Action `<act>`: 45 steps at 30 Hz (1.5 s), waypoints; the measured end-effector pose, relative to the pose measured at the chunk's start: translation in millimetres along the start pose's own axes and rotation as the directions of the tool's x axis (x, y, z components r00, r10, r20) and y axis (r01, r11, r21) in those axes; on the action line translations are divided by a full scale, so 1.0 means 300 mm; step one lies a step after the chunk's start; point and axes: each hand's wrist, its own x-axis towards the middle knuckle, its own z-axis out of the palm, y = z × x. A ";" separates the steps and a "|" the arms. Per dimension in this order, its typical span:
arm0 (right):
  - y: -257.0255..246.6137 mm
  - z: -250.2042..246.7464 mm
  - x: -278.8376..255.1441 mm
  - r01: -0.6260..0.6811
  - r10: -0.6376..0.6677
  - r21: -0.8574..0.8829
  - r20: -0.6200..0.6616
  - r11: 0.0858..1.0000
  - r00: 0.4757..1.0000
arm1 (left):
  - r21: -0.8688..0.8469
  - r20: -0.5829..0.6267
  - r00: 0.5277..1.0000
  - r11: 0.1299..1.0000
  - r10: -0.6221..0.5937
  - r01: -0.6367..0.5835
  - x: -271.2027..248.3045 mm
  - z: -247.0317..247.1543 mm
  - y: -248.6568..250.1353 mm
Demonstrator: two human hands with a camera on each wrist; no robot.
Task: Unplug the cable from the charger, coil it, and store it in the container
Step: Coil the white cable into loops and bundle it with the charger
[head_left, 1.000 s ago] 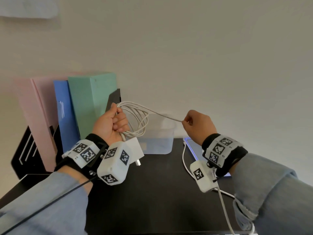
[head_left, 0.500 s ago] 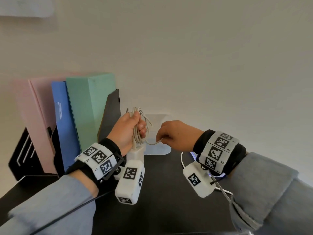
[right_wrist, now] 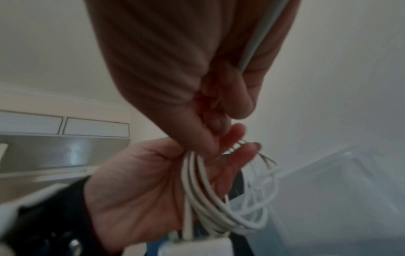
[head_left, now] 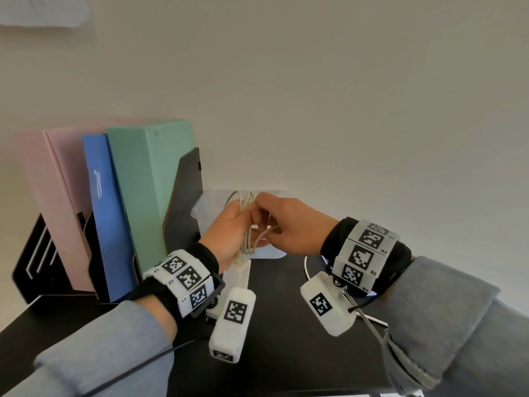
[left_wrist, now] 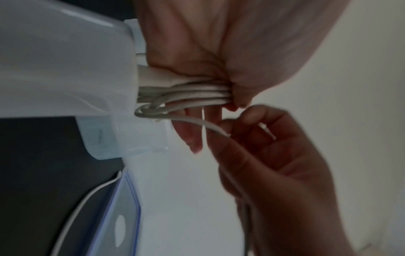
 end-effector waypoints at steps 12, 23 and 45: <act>0.127 -0.068 -0.008 -0.218 0.252 0.195 -0.171 0.956 0.952 | -0.078 0.093 0.987 0.988 -0.128 0.136 0.002 -0.084 0.021; 0.125 -0.026 -0.010 -0.236 0.261 0.375 -0.015 0.896 0.965 | -0.351 0.319 0.938 0.902 -0.138 0.251 -0.010 -0.104 0.015; 0.172 0.008 -0.028 -0.345 0.313 0.484 0.149 0.804 0.938 | -0.498 0.221 0.964 0.833 -0.149 0.242 0.012 -0.112 -0.003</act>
